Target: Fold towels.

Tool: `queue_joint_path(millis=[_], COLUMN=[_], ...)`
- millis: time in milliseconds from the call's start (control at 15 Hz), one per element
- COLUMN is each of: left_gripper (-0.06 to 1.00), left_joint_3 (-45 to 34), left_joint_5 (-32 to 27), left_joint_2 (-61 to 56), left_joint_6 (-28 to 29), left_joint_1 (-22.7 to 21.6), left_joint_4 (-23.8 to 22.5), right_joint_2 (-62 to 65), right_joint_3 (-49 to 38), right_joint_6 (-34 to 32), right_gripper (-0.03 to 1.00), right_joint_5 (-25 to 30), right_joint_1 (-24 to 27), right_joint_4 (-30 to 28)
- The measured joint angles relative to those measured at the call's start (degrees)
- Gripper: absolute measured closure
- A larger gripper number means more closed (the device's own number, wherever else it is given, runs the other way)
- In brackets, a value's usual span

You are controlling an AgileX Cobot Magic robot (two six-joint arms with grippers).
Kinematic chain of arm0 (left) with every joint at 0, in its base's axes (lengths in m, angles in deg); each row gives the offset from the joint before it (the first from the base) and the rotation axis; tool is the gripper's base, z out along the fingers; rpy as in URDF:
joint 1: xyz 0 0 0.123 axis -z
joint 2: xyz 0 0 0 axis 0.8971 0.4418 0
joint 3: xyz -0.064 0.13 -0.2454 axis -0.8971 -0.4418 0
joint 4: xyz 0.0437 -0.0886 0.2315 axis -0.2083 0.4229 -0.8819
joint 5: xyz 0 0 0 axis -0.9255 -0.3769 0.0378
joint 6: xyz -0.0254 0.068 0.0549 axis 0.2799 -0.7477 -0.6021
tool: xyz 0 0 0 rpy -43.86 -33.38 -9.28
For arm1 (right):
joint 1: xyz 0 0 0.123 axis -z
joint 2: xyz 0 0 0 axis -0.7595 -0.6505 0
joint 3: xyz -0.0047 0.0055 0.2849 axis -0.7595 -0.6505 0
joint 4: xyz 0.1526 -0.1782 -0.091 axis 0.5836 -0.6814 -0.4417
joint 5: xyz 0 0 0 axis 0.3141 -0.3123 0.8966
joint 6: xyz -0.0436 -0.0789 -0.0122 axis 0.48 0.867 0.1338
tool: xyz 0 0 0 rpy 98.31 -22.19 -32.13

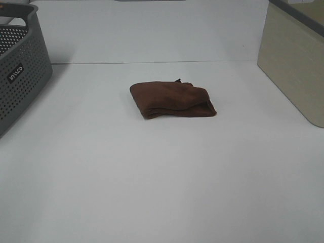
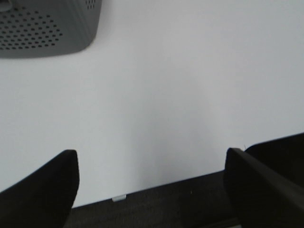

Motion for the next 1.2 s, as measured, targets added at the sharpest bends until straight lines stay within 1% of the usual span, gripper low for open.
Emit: queue_joint_path(millis=[67, 133, 200, 400, 533, 667, 1200], left_gripper=[0.15, 0.16, 0.17, 0.18, 0.18, 0.18, 0.18], left_joint_3=[-0.2, -0.4, -0.5, -2.5, -3.7, -4.8, -4.8], left_joint_5=[0.0, 0.1, 0.1, 0.4, 3.7, 5.4, 5.6], left_joint_2=[-2.4, -8.0, -9.5, -13.1, -13.2, -13.2, -13.2], left_joint_6=[-1.0, -4.8, -6.0, -7.6, -8.1, -9.5, -10.0], left_joint_1=[0.0, 0.0, 0.0, 0.0, 0.0, 0.0, 0.0], left_joint_4=[0.5, 1.1, 1.1, 1.8, 2.3, 3.6, 3.7], right_joint_2=[1.8, 8.2, 10.3, 19.3, 22.8, 23.4, 23.4], right_joint_3=[-0.7, -2.7, -2.9, -3.1, -3.1, -3.1, -3.1], right_joint_6=[0.2, 1.1, 1.4, 2.8, 3.0, 3.2, 3.2], right_gripper=[0.09, 0.09, 0.09, 0.09, 0.09, 0.09, 0.09], right_joint_5=[0.0, 0.2, 0.2, 0.3, 0.4, 0.4, 0.4], right_joint_1=[0.0, 0.0, 0.0, 0.0, 0.0, 0.0, 0.0], right_joint_4=[0.0, 0.0, -0.1, -0.2, -0.2, -0.2, -0.2])
